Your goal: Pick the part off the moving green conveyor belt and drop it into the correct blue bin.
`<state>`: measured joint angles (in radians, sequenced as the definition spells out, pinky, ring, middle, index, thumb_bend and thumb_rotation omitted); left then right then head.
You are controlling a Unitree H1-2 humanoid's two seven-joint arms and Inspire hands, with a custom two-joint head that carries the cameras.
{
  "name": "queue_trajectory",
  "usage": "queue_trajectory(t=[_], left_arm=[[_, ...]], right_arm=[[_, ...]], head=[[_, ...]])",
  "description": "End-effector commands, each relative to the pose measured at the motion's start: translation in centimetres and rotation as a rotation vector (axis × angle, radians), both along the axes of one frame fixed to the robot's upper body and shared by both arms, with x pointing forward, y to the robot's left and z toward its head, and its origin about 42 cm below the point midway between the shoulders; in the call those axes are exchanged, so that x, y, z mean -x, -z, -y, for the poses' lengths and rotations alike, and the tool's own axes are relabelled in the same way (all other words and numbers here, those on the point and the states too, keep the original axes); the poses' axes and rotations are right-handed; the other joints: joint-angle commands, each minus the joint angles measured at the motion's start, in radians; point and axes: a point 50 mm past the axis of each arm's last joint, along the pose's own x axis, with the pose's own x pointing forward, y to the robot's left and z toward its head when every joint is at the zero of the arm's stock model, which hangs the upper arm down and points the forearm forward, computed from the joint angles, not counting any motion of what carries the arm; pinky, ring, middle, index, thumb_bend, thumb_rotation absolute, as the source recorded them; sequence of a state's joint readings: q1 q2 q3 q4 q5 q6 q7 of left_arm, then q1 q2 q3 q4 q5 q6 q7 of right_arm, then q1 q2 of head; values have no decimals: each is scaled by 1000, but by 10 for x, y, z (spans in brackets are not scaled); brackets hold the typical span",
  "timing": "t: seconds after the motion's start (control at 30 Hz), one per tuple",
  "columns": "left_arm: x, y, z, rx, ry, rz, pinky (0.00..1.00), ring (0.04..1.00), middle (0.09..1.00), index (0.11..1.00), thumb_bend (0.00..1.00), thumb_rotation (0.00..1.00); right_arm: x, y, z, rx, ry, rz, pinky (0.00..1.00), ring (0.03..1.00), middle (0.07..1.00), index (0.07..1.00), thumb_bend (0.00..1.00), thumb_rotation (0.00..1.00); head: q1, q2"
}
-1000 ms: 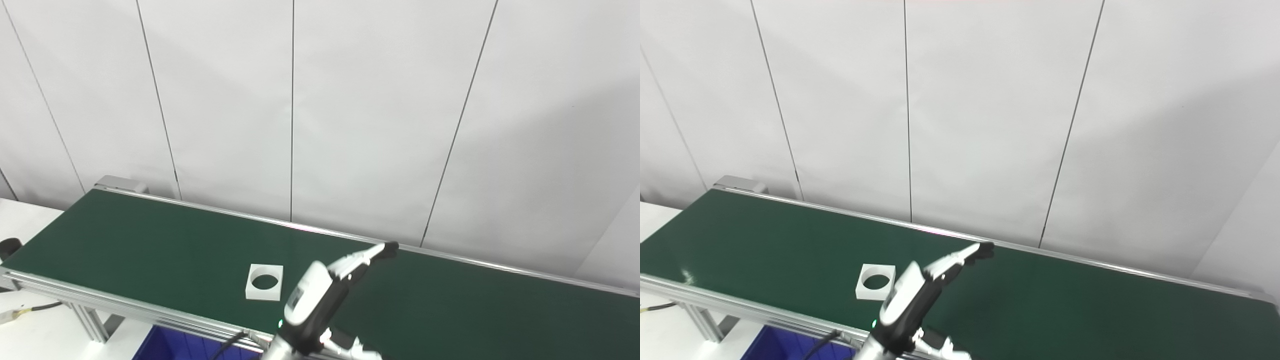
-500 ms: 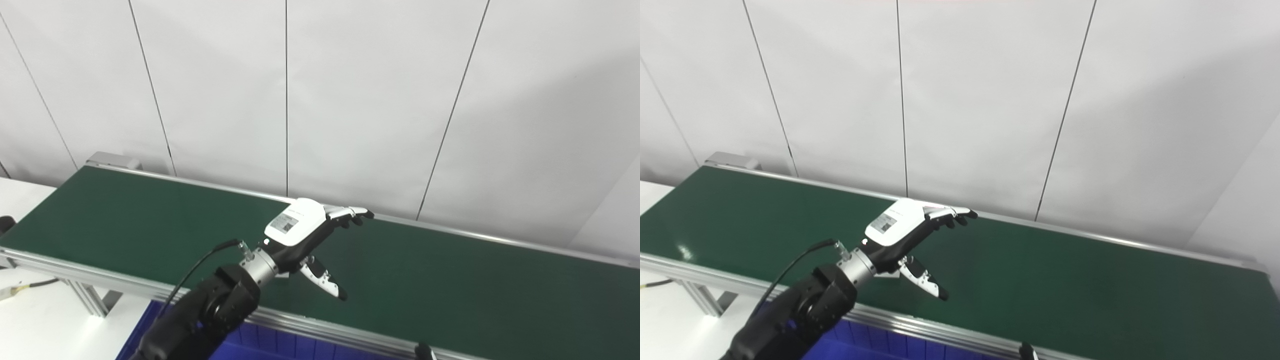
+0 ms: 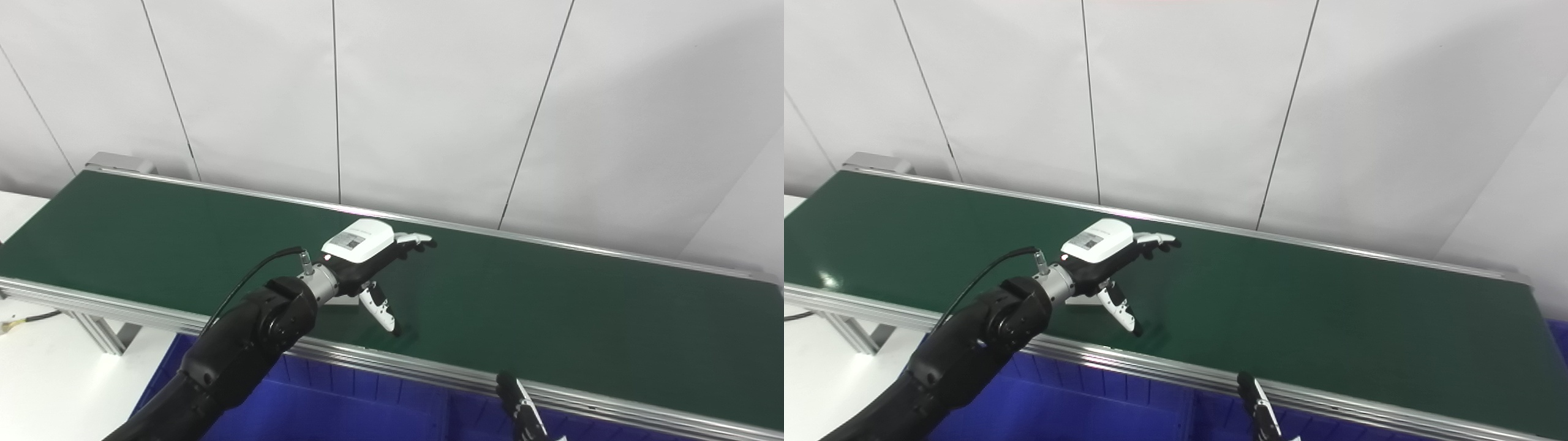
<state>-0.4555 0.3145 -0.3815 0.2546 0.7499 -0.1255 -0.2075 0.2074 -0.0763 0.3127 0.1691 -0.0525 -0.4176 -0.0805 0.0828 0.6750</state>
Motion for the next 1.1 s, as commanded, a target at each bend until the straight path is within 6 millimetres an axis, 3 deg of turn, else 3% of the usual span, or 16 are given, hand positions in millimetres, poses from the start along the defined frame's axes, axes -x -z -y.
queue_trajectory(t=[0.0,0.4,0.67,1.07], left_arm=[[-15,-27,7,17,10,69,646,763,857,897,1000,184],[-36,-18,13,-94,-35,130,778,839,867,890,1000,217],[-47,-16,21,-63,-65,110,790,868,907,897,1000,238],[-56,-8,31,-212,-60,130,835,883,911,871,1000,237]], right_arm=[[-4,-13,-4,-36,-5,83,959,944,938,932,852,928],[-2,-11,-6,-41,-3,72,960,941,933,923,857,915],[0,-9,-10,-41,-4,64,959,944,931,919,855,915],[0,-9,-14,-40,-6,65,956,939,931,919,869,916]], head=[[-1,-2],[-8,-18],[-19,-31],[-29,-29]])
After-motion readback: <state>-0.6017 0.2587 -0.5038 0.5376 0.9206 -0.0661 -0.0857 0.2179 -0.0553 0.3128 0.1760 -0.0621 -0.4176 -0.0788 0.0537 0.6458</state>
